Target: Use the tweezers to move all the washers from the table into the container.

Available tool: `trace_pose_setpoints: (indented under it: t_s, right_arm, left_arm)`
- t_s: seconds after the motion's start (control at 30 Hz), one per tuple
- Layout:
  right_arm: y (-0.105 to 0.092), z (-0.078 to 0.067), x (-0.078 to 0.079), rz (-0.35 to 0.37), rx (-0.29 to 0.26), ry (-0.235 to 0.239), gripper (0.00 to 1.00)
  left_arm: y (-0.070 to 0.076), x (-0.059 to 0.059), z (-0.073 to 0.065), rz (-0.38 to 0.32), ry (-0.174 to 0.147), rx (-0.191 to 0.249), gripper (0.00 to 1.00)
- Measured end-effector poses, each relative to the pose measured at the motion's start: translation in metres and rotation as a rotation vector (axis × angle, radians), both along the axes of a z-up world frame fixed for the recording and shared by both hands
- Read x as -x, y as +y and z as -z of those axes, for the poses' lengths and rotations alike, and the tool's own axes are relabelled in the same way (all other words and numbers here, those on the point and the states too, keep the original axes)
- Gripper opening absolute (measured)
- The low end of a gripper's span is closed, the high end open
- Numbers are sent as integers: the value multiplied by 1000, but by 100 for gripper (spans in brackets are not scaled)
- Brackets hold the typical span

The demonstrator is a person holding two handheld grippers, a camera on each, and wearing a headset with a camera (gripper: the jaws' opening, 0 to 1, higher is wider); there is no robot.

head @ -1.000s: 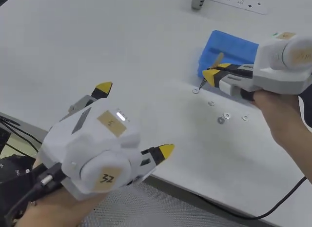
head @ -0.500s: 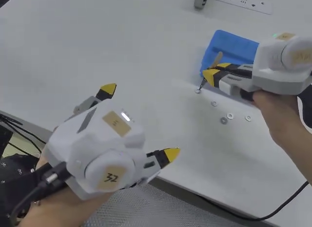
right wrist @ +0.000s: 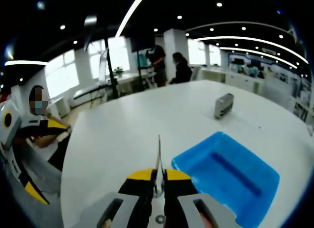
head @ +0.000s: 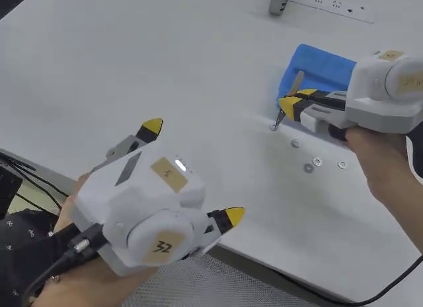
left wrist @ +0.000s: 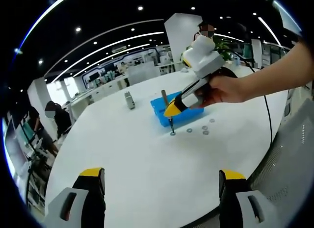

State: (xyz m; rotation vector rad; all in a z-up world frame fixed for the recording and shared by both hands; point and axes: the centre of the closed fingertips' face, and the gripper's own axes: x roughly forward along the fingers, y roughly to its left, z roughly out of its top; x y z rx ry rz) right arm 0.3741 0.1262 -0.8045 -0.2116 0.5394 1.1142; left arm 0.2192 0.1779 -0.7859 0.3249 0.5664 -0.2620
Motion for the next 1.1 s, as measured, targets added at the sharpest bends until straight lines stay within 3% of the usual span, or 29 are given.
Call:
trace_pose_setpoints:
  t_s: [0.37,0.7,0.9,1.03,1.1]
  right_arm:
    - [4,0,1,1,-9,-4,3]
    - [-6,1,4,25,-4,-13,3]
    - [-9,4,12,12,49,-65,4]
    - [-12,18,18,-28,164,-108,3]
    - [-10,24,24,-33,167,-97,3]
  left_arm:
    - [1,0,3,2,9,-13,99]
    - [1,0,3,3,10,-18,99]
    - [1,0,3,1,10,-20,98]
    - [1,0,4,2,13,-25,98]
    - [2,0,3,1,12,-27,98]
